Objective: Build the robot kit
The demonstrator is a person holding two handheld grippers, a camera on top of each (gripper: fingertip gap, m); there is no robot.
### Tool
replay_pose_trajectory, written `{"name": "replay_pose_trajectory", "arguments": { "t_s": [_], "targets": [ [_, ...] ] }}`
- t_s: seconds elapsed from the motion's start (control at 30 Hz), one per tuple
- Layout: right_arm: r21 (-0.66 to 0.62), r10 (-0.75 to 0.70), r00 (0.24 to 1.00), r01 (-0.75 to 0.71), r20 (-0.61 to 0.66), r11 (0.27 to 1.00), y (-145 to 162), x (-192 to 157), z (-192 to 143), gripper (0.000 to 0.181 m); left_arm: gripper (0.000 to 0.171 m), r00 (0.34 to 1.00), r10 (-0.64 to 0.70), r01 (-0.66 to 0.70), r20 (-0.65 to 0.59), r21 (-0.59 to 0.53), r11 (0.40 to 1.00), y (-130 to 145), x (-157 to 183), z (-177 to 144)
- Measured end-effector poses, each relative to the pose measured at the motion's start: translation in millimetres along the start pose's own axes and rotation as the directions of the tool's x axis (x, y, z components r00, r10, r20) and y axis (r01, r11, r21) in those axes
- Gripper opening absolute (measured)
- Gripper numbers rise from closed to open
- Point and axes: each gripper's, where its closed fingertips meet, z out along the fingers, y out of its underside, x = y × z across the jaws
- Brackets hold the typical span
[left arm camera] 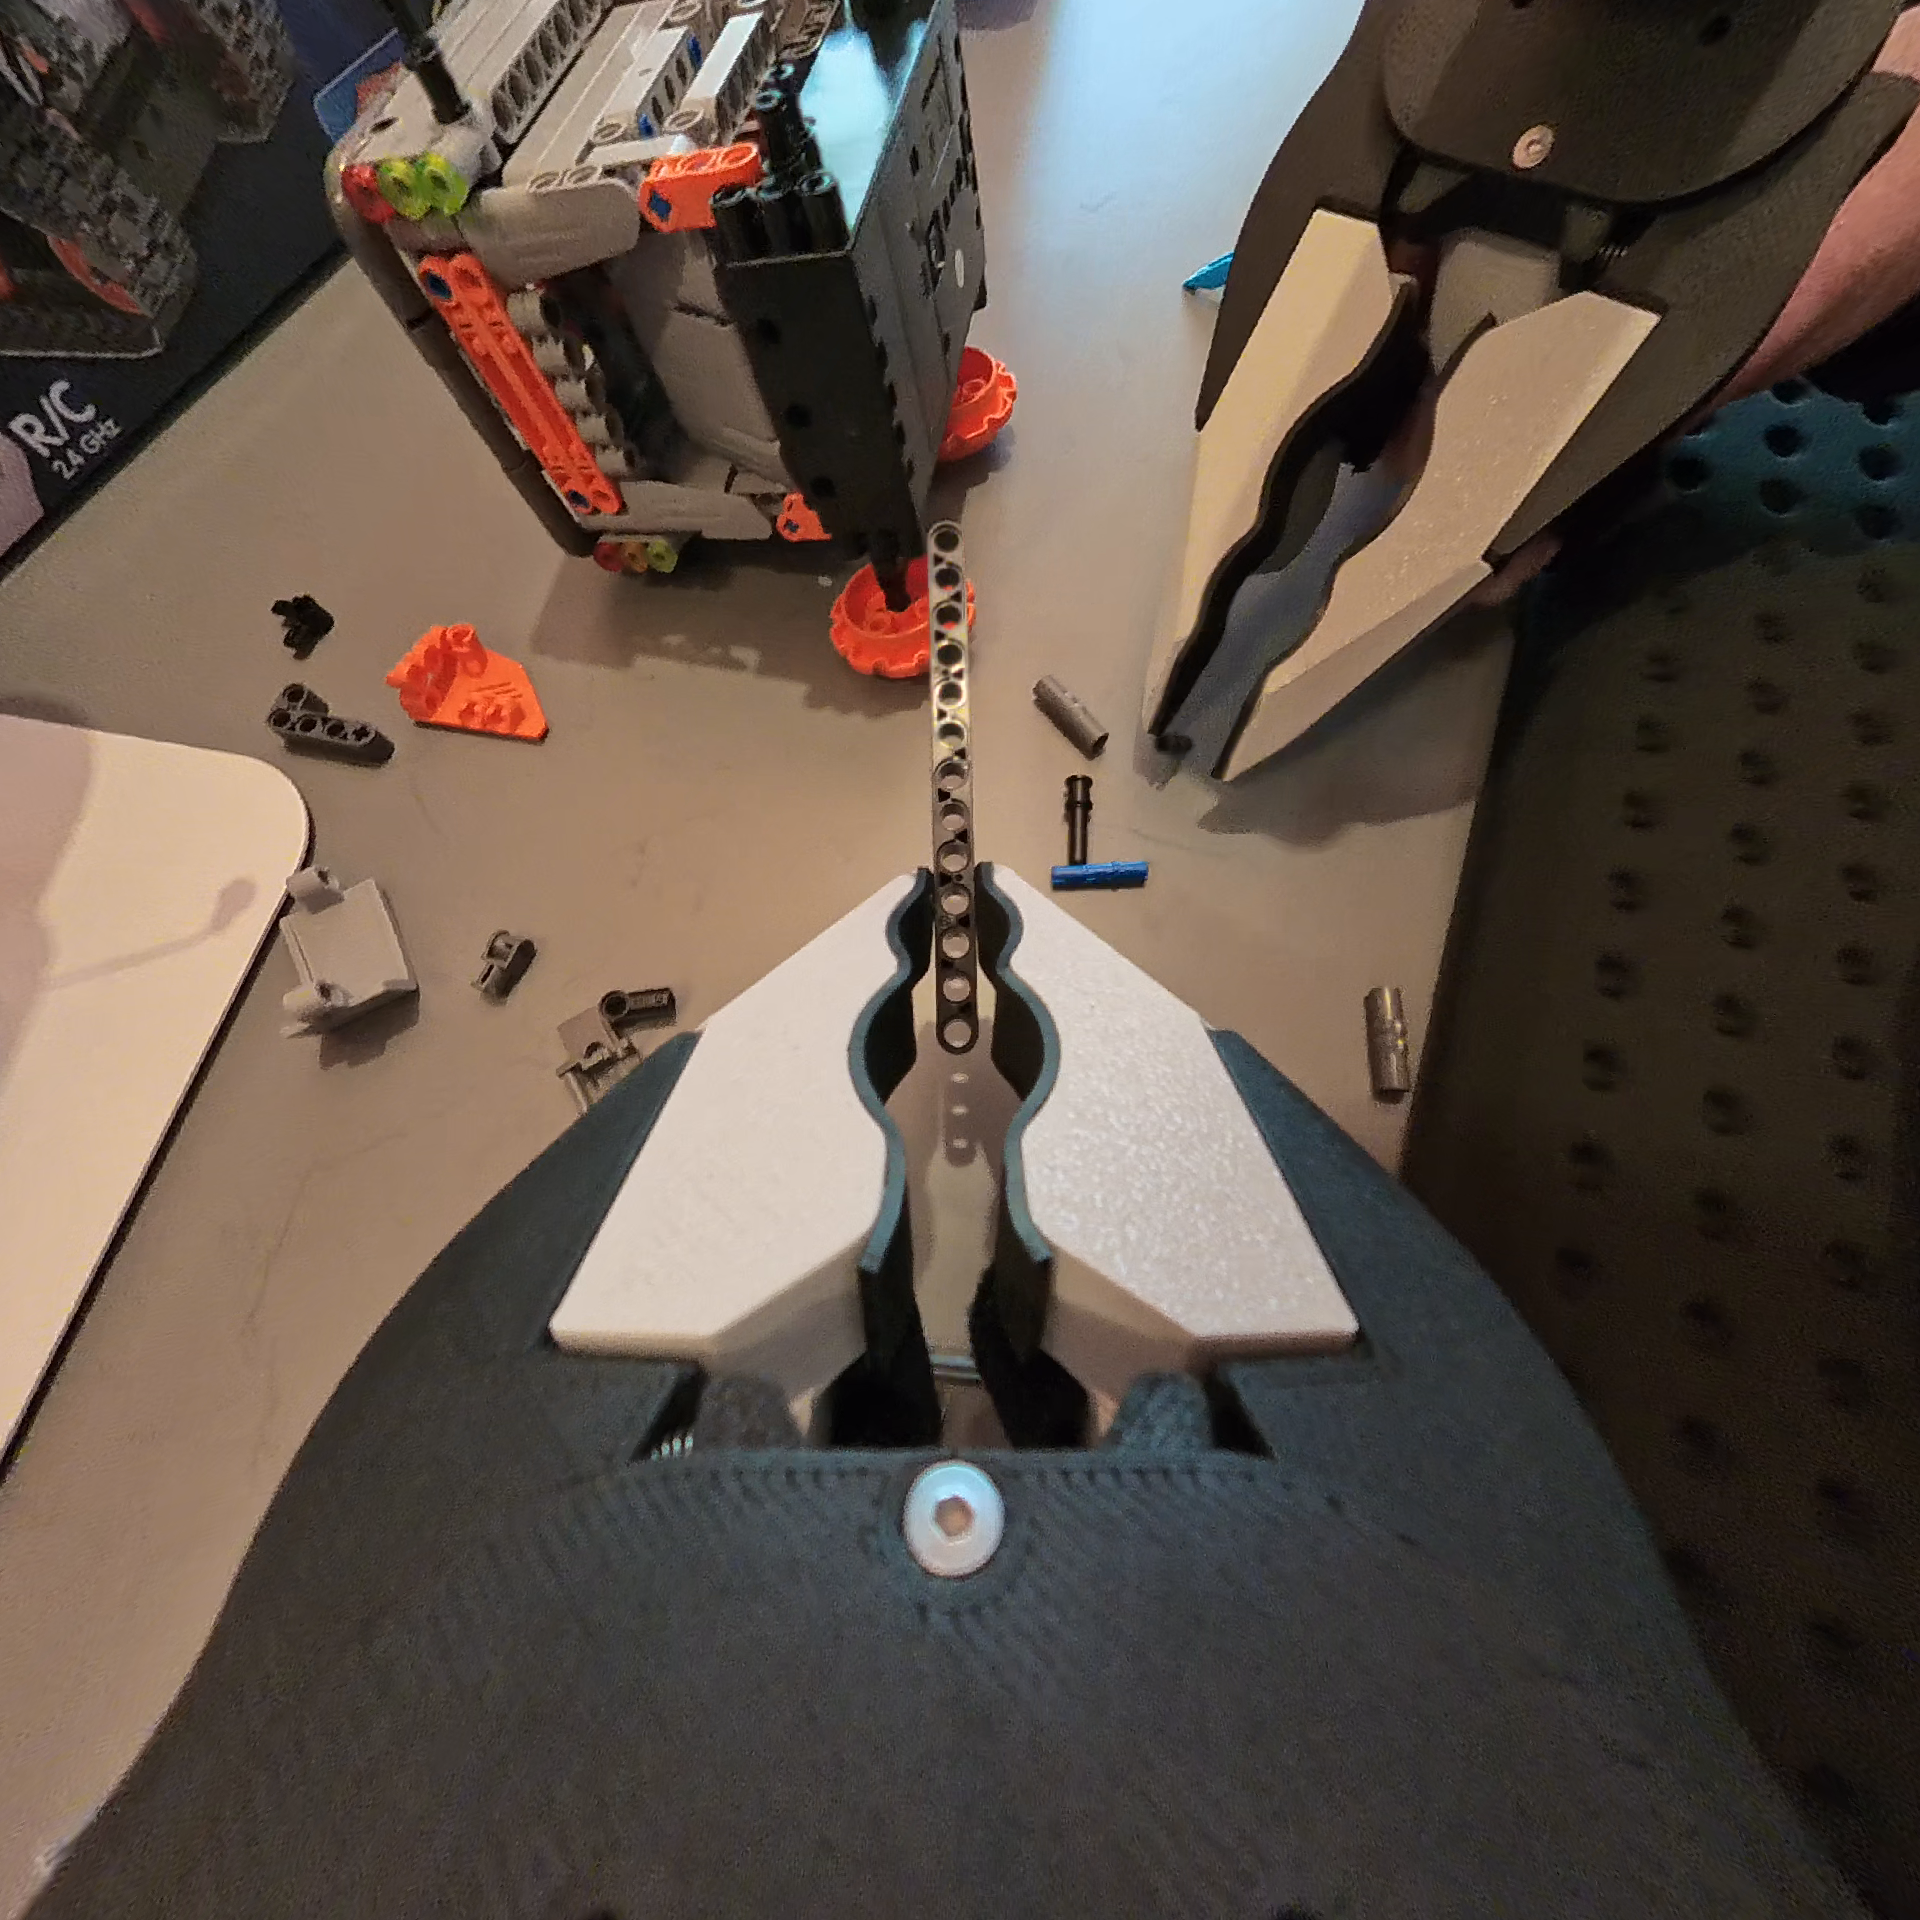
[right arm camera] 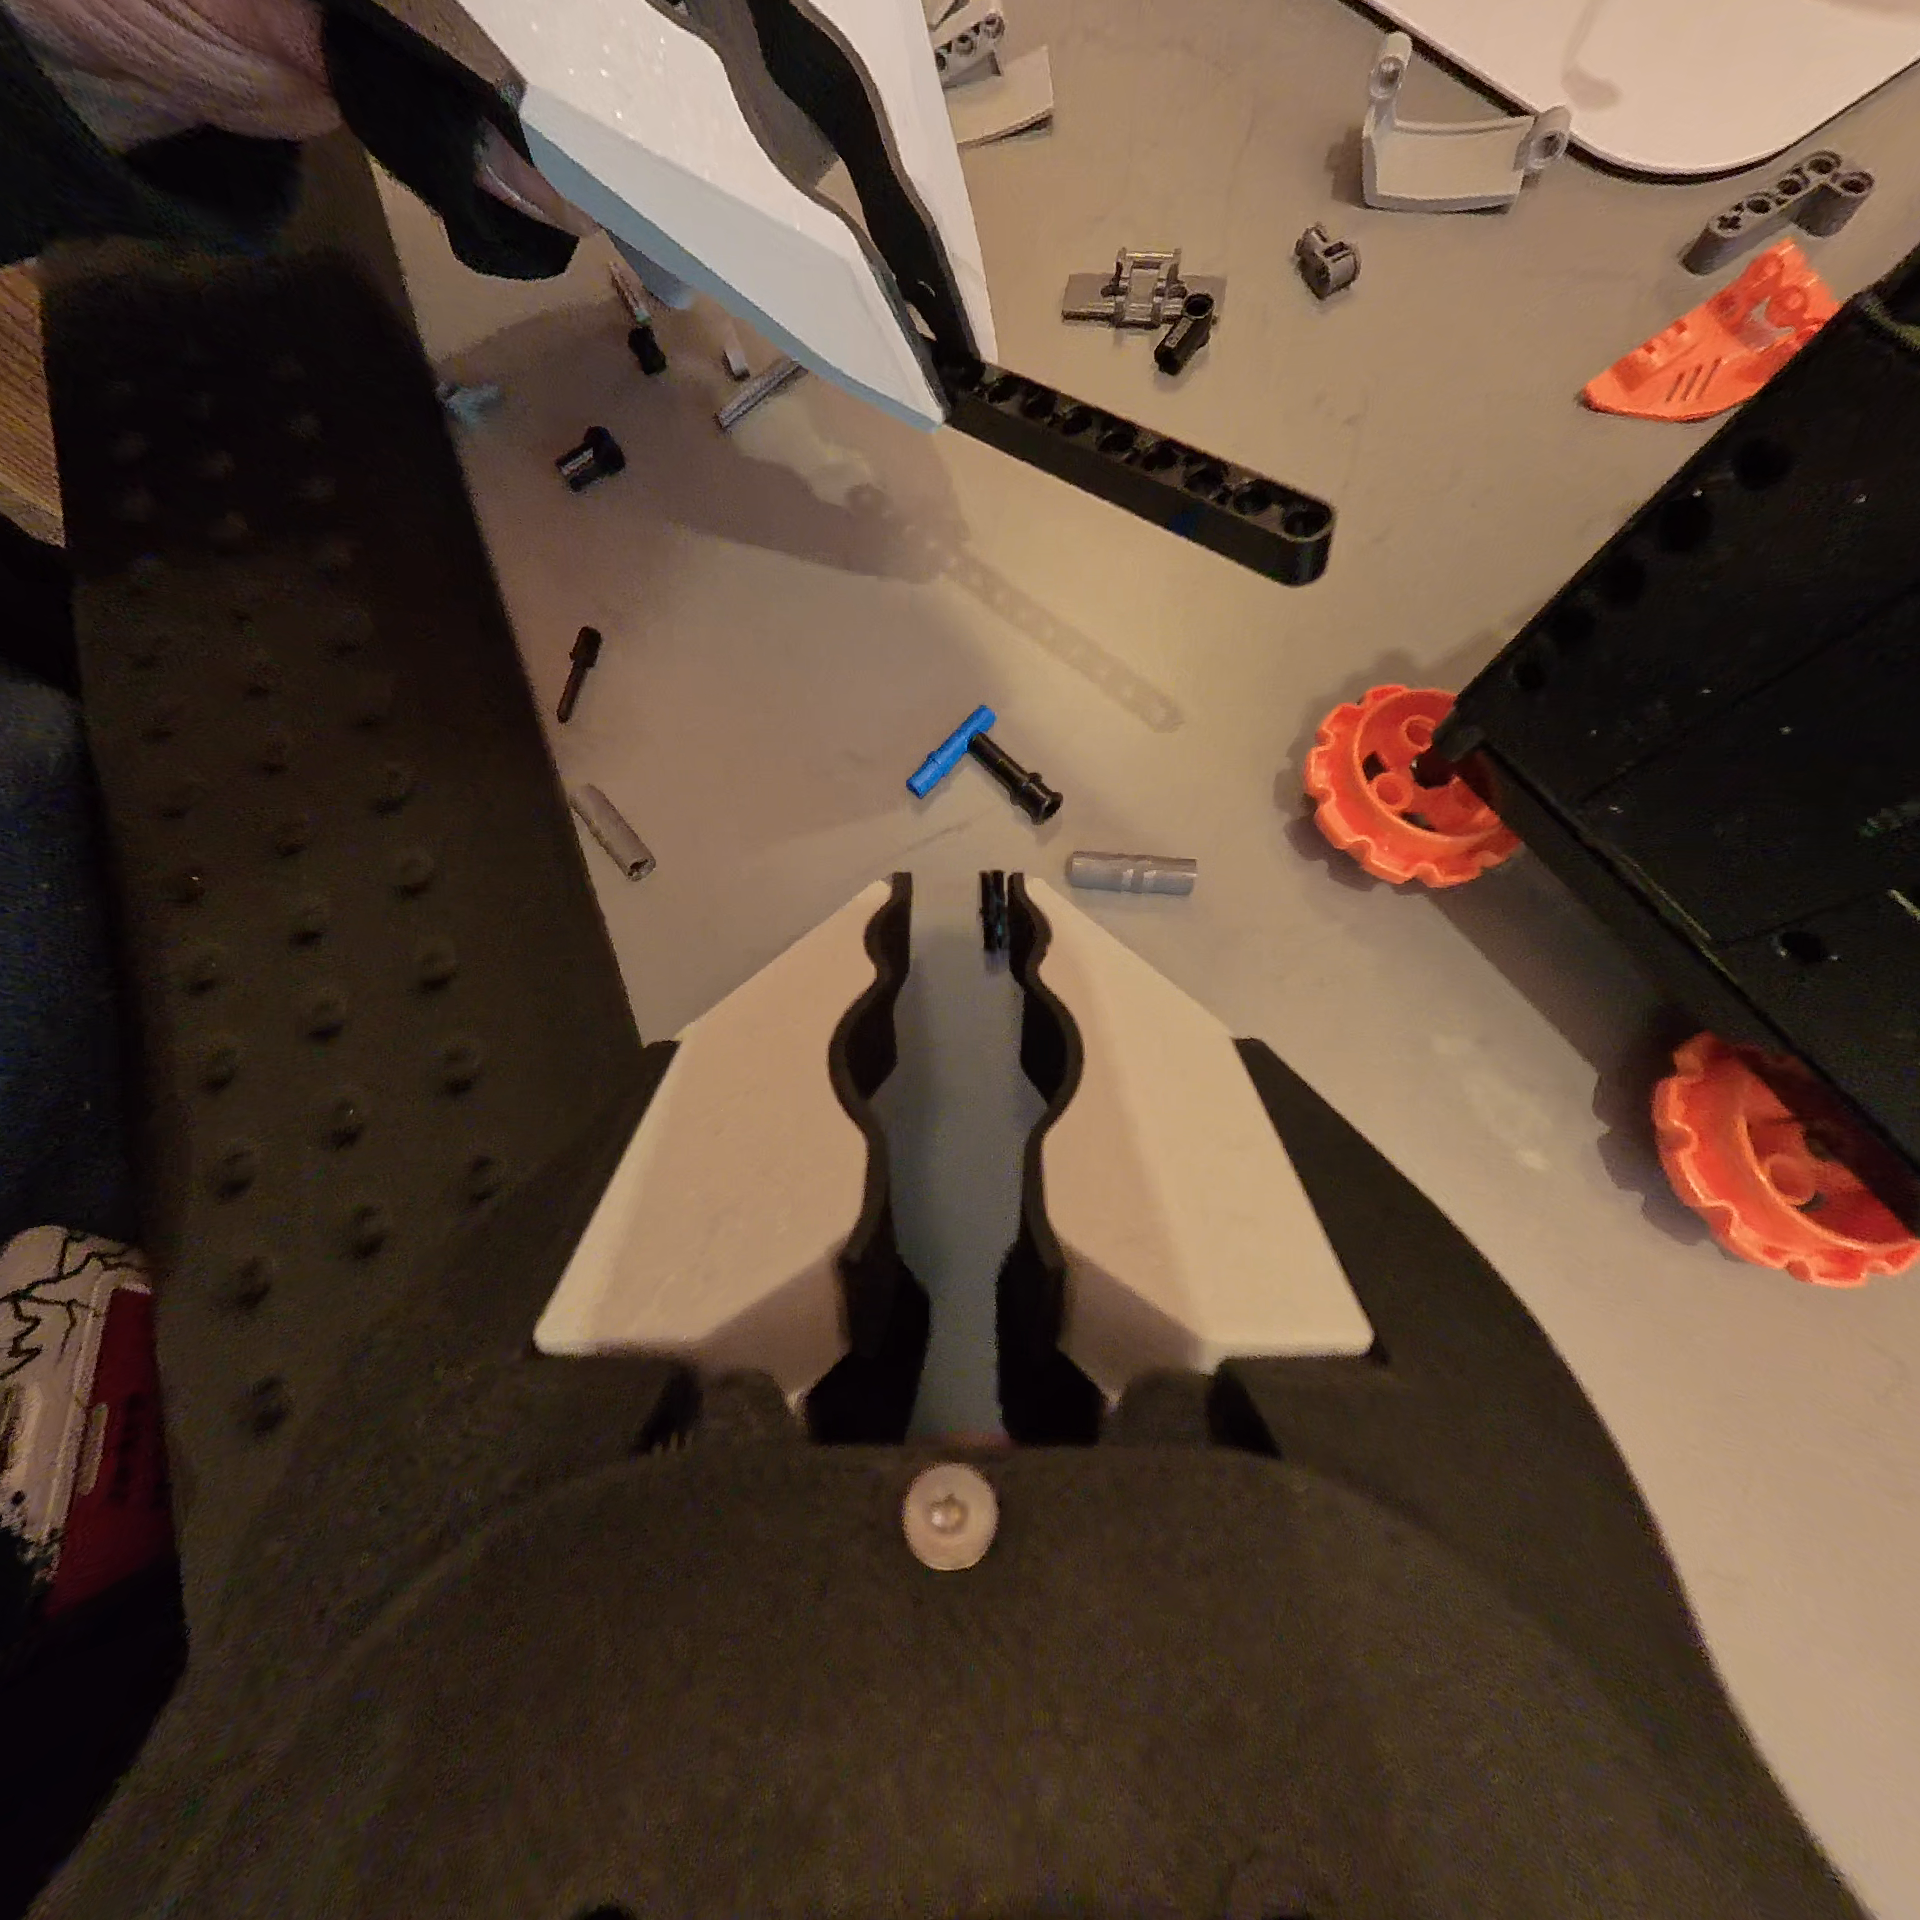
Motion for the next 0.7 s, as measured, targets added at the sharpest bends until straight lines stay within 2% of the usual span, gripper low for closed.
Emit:
{"name": "replay_pose_trajectory", "arguments": {
  "t_s": [0.17,0.33,0.43,0.53,0.63,0.7],
  "targets": [
    [0.074,-0.010,0.999,0.014,-0.053,0.997,-13.1,6.6,-23.1,0.017,0.007,1.000,0.020,-0.020,-0.016,-0.006,1.000,-5.5,6.3,2.9],
    [0.193,-0.136,0.980,0.163,-0.145,0.968,-49.0,6.5,-56.0,0.023,0.007,0.995,0.072,-0.074,-0.064,-0.022,0.997,-13.4,25.1,4.7],
    [0.161,-0.261,0.953,0.285,-0.155,0.945,-54.0,-4.3,-54.8,0.028,0.007,0.987,0.115,-0.120,-0.113,-0.032,0.992,-17.4,43.6,9.3],
    [0.058,-0.356,0.924,0.367,-0.141,0.928,-40.8,-10.3,-42.2,0.028,0.007,0.980,0.134,-0.139,-0.147,-0.026,0.990,-22.1,61.4,14.3],
    [0.012,-0.393,0.915,0.396,-0.087,0.918,-29.7,-18.5,-33.2,0.010,0.007,0.976,0.184,-0.190,-0.121,-0.046,0.981,-20.1,67.6,15.4],
    [-0.003,-0.404,0.914,0.404,-0.045,0.915,-25.0,-25.8,-29.4,0.007,0.007,0.976,0.184,-0.190,-0.120,-0.043,0.981,-18.9,70.7,12.0]
  ]
}}
